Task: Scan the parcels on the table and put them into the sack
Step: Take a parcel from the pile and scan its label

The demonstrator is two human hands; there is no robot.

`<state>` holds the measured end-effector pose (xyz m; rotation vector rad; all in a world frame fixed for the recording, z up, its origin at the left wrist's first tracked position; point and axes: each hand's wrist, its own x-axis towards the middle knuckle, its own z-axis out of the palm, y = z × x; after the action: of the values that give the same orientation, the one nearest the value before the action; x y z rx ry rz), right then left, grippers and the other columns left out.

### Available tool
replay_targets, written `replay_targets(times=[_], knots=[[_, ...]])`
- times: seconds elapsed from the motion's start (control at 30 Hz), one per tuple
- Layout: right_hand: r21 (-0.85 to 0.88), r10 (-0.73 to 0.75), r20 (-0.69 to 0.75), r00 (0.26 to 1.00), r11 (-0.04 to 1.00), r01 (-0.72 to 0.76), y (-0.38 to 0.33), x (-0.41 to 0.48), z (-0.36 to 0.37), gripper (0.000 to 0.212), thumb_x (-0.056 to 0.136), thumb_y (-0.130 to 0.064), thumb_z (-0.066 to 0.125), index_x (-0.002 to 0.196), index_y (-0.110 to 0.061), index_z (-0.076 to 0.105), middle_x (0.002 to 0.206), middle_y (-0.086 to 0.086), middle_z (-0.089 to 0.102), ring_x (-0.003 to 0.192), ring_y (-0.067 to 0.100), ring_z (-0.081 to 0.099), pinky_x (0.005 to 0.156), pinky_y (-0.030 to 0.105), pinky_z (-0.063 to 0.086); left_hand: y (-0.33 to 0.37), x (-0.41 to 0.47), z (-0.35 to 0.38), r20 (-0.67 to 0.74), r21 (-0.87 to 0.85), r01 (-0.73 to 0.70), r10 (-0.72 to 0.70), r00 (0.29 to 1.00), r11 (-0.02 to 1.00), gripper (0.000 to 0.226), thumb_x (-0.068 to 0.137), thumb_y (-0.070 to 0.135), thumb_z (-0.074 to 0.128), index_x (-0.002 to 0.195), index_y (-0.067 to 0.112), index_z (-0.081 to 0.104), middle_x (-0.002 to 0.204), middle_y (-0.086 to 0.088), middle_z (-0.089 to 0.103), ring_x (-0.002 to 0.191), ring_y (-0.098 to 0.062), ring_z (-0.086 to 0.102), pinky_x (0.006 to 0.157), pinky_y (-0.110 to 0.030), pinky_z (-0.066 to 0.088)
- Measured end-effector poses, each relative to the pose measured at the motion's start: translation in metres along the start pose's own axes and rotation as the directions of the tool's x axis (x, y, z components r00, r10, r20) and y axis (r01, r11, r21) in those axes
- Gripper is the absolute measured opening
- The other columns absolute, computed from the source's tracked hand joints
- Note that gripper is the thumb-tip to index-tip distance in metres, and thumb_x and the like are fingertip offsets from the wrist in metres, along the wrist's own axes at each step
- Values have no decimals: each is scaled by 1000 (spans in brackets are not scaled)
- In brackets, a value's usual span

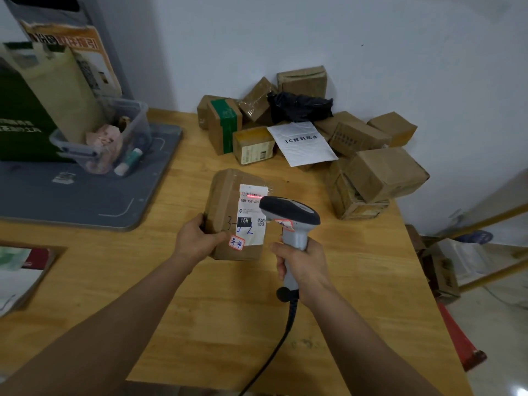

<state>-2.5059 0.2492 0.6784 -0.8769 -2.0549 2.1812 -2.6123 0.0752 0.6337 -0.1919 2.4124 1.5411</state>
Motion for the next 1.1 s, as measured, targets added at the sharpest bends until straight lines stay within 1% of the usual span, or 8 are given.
replay_targets(times=[0.47, 0.57, 0.7, 0.8, 0.9, 0.97, 1.03, 1.1], knots=[[-17, -2, 51, 999, 1000, 3, -5, 0, 10, 13, 81, -6, 70, 79, -4, 57, 53, 5, 54, 41, 14, 46, 44, 26, 43, -10, -3, -9, -51, -50, 27, -29, 998, 998, 48, 73, 18, 81, 115, 13, 57, 107, -4, 63, 98, -25, 61, 82, -46, 56], [26, 25, 103, 994, 999, -28, -4, -1, 15, 15, 82, -7, 71, 80, -3, 57, 54, 5, 55, 41, 14, 46, 44, 25, 42, -15, -9, -17, -83, -152, 65, -78, 994, 986, 41, 75, 21, 79, 111, 12, 60, 105, -4, 65, 97, -25, 62, 79, -43, 57], [25, 53, 197, 979, 998, -59, -3, -2, 39, 16, 81, -6, 72, 77, -3, 56, 54, 7, 54, 41, 15, 45, 43, 25, 39, -32, -27, -45, -183, -428, 104, -199, 963, 898, 54, 65, 36, 77, 111, 10, 65, 105, -6, 70, 96, -24, 66, 78, -38, 57], [-19, 77, 302, 950, 997, -75, 0, -10, 71, 16, 80, -4, 71, 74, -4, 56, 55, 9, 53, 42, 16, 44, 44, 25, 38, -49, -53, -79, -330, -562, 49, -279, 902, 826, 40, 77, 32, 77, 107, 11, 62, 102, -3, 69, 93, -21, 67, 82, -35, 56], [-89, 120, 430, 895, 992, -90, 9, -27, 110, 18, 80, -4, 71, 74, -6, 55, 55, 8, 53, 43, 16, 44, 45, 25, 38, -74, -89, -117, -486, -635, -40, -359, 797, 772, 37, 81, 33, 75, 110, 15, 59, 101, 0, 68, 88, -15, 66, 73, -28, 55], [-152, 158, 506, 848, 984, -92, 19, -43, 138, 18, 80, -4, 72, 74, -7, 55, 55, 7, 53, 43, 17, 44, 45, 26, 39, -97, -118, -140, -563, -675, -90, -433, 704, 732, 49, 80, 35, 75, 120, 13, 60, 109, -2, 68, 91, -15, 67, 71, -25, 54], [-223, 193, 577, 793, 972, -74, 31, -62, 164, 18, 80, -5, 72, 76, -7, 55, 55, 7, 53, 43, 17, 45, 45, 27, 39, -123, -150, -160, -602, -717, -121, -522, 604, 687, 64, 76, 43, 77, 127, 11, 57, 115, -3, 67, 97, -16, 66, 82, -29, 55], [-291, 231, 638, 734, 956, -48, 44, -81, 187, 16, 79, -5, 72, 77, -7, 56, 56, 7, 53, 43, 17, 45, 45, 27, 40, -149, -183, -173, -595, -768, -125, -629, 499, 628, 82, 62, 56, 78, 128, 13, 58, 117, -3, 67, 99, -18, 67, 90, -38, 55]])
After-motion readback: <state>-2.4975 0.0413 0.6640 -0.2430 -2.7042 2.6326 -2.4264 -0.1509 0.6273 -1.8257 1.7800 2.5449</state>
